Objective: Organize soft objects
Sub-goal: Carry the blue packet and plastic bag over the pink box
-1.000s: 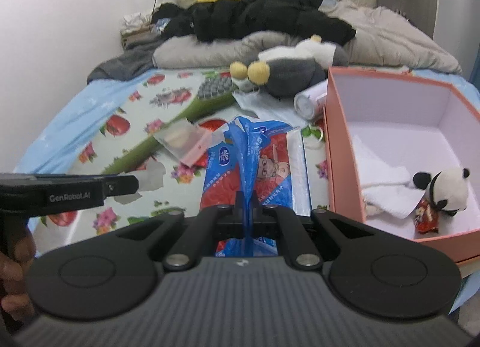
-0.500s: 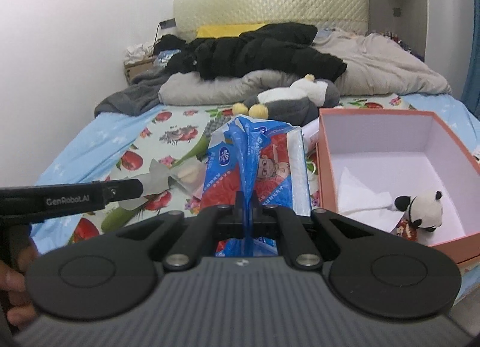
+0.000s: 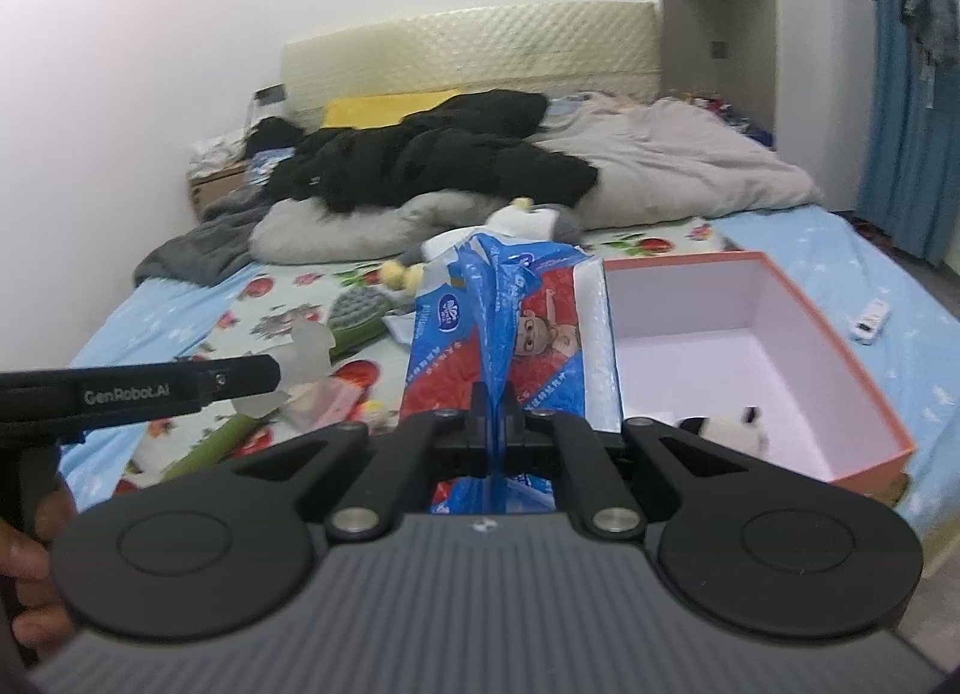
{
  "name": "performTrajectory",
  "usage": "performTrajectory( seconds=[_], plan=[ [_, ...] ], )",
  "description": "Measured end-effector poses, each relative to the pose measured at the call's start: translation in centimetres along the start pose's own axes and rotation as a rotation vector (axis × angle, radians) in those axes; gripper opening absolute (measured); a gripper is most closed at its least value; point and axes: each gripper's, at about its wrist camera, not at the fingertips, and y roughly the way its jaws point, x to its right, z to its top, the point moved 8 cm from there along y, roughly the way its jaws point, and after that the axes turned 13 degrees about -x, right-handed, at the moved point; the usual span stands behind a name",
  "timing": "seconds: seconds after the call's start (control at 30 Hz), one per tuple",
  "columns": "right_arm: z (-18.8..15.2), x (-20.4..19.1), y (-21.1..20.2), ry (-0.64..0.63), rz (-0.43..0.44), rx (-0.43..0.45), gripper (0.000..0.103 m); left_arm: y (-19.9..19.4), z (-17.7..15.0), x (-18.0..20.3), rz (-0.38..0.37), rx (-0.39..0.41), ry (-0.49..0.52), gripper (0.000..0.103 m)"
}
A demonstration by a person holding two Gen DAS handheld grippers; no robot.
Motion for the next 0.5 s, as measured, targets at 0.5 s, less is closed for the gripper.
performTrajectory(
  seconds=[0.5],
  plan=[
    [1.1,8.7,2.6,0.081,-0.103,-0.059,0.005,7.6,3.1,9.0,-0.127,-0.088,0.131,0.024]
  ],
)
